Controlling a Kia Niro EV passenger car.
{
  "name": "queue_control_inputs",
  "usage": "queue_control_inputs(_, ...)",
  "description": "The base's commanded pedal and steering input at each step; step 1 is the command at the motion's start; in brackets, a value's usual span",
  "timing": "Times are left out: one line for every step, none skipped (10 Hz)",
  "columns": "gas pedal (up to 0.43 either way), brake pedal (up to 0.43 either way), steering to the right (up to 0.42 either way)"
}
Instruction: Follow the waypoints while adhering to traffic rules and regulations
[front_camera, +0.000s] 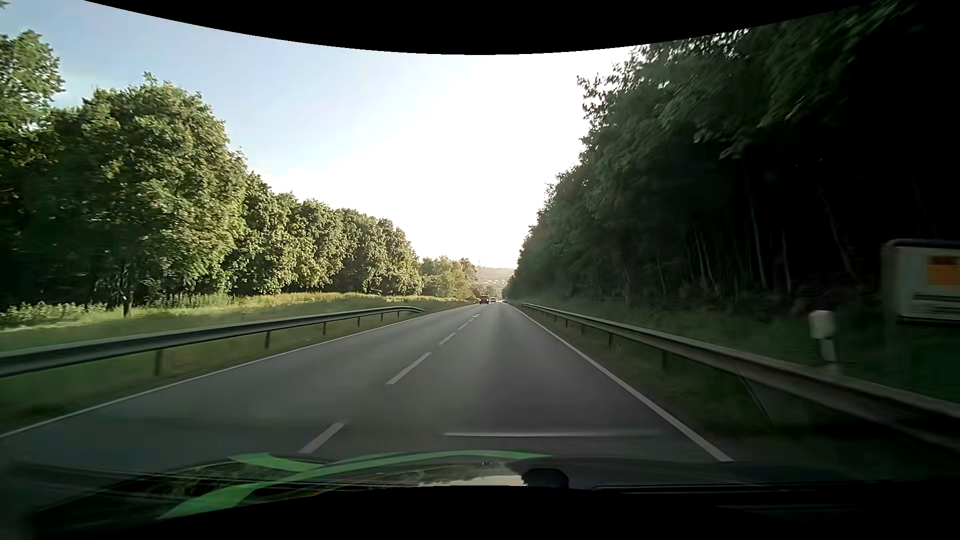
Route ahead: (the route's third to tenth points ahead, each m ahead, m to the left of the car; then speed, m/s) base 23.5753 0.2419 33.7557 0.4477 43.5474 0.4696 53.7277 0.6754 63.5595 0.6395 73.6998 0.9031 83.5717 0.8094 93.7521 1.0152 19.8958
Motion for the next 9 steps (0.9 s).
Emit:
queue_control_inputs(0.13,0.0,-0.002)
queue_control_inputs(0.13,0.0,-0.003)
queue_control_inputs(0.13,0.0,-0.002)
queue_control_inputs(0.13,0.0,-0.002)
queue_control_inputs(0.13,0.0,-0.002)
queue_control_inputs(0.138,0.0,-0.002)
queue_control_inputs(0.138,0.0,-0.002)
queue_control_inputs(0.138,0.0,-0.001)
queue_control_inputs(0.138,0.0,0.0)
